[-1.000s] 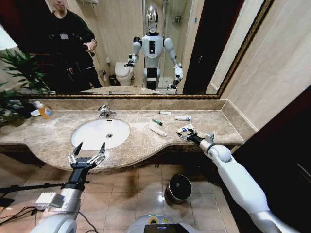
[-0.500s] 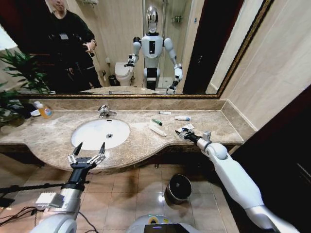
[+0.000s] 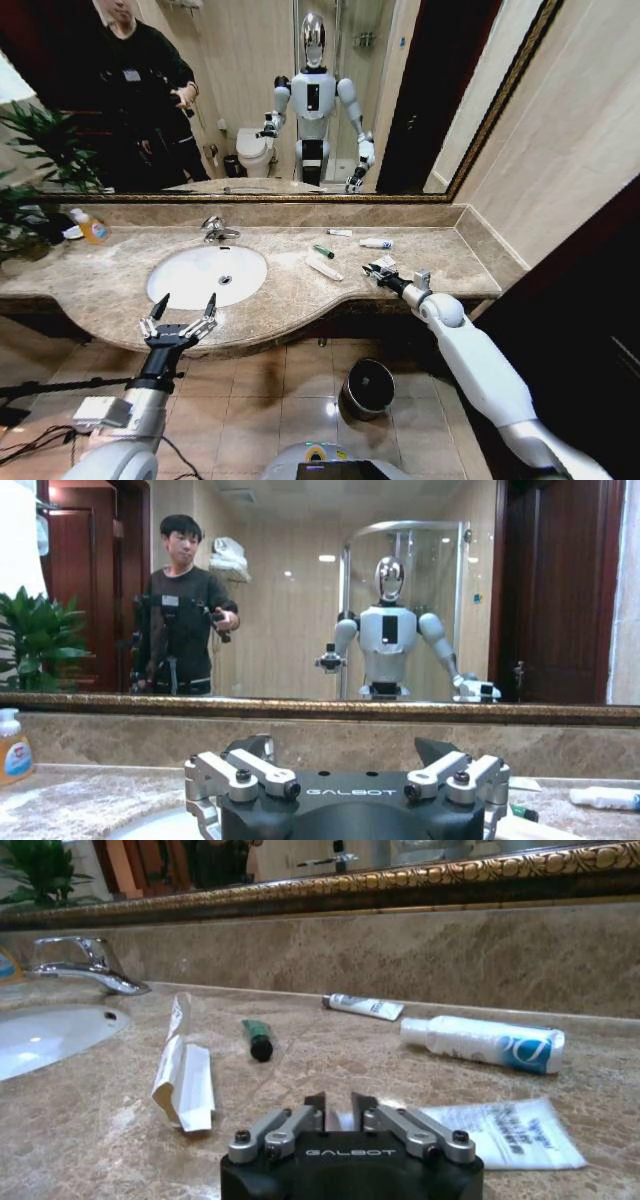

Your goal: Pick up the trash from the sink and place it in the trash bin.

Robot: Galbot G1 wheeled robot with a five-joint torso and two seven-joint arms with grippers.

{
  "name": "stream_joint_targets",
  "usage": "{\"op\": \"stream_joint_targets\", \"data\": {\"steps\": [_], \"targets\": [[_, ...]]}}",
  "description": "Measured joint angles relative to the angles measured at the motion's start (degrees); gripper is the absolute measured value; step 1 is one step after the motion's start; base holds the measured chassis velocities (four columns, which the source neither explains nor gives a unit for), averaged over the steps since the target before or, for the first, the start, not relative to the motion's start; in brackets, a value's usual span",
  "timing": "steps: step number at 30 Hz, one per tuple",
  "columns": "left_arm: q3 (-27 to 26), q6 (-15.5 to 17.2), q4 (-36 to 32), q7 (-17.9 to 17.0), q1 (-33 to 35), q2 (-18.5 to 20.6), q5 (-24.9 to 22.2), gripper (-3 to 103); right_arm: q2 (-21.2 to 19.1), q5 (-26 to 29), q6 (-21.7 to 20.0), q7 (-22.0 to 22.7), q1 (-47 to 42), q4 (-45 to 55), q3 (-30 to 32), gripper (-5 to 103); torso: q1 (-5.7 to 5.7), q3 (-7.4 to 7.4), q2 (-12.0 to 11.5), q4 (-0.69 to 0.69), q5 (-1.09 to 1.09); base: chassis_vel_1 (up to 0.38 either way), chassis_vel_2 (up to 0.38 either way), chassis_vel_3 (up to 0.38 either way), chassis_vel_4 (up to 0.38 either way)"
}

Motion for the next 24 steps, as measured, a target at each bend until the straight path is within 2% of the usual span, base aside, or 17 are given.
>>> {"op": "stream_joint_targets", "data": {"steps": [6, 7, 8, 11, 13, 16, 17, 20, 22, 24], "targets": [[0.0, 0.0, 0.0, 0.0, 0.0, 0.0, 0.0, 100, 0.0, 0.3, -0.1, 0.3, 0.2, 0.9, 0.9, 13, 0.00, 0.00, 0.0, 0.00, -0.01, 0.000, 0.000, 0.000, 0.000], [0.0, 0.0, 0.0, 0.0, 0.0, 0.0, 0.0, 100, -0.1, 0.5, -0.1, 0.3, 0.0, 1.1, 1.2, 18, 0.00, 0.00, 0.0, 0.01, -0.02, 0.000, 0.000, 0.000, 0.000], [0.0, 0.0, 0.0, 0.0, 0.0, 0.0, 0.0, 100, -0.1, 0.5, -0.1, 0.3, 0.0, 1.1, 1.2, 18, 0.00, 0.00, 0.0, 0.01, -0.02, 0.000, 0.000, 0.000, 0.000], [0.0, 0.0, 0.0, 0.0, 0.0, 0.0, 0.0, 100, -0.9, 1.0, -0.1, 0.2, -1.5, 2.2, 2.5, 34, 0.00, 0.00, 0.0, 0.00, -0.01, 0.000, 0.000, 0.000, 0.000], [0.0, 0.0, 0.0, 0.0, 0.0, 0.0, 0.0, 100, -1.1, 1.1, -0.1, 0.0, -2.0, 2.4, 2.7, 34, 0.00, 0.00, 0.0, 0.00, -0.02, 0.000, 0.000, 0.000, 0.000], [0.0, 0.0, 0.0, 0.0, 0.0, 0.0, 0.0, 100, -1.9, 1.7, -0.1, -1.3, -3.9, 2.8, 3.3, 50, 0.00, 0.00, 0.0, -0.01, -0.01, 0.000, 0.000, 0.000, 0.000], [0.0, 0.0, 0.0, 0.0, 0.0, 0.0, 0.0, 100, -1.9, 1.7, -0.1, -1.3, -3.9, 2.8, 3.3, 50, 0.00, 0.00, 0.0, -0.01, -0.01, 0.000, 0.000, 0.000, 0.000], [0.0, 0.0, 0.0, 0.0, 0.0, 0.0, 0.0, 100, -1.8, 1.6, -0.1, -1.8, -4.2, 2.5, 3.2, 67, 0.00, 0.00, 0.0, 0.00, -0.01, 0.000, 0.000, 0.000, 0.000], [0.0, 0.0, 0.0, 0.0, 0.0, 0.0, 0.0, 100, -1.8, 1.5, -0.1, -1.9, -4.3, 2.4, 3.2, 67, 0.00, 0.00, 0.0, 0.00, -0.01, 0.000, 0.000, 0.000, 0.000], [0.0, 0.0, 0.0, 0.0, 0.0, 0.0, 0.0, 100, -1.6, 1.4, -0.1, -1.9, -4.3, 2.3, 3.0, 78, 0.00, 0.00, 0.0, 0.00, -0.01, 0.000, 0.000, 0.000, 0.000]]}}
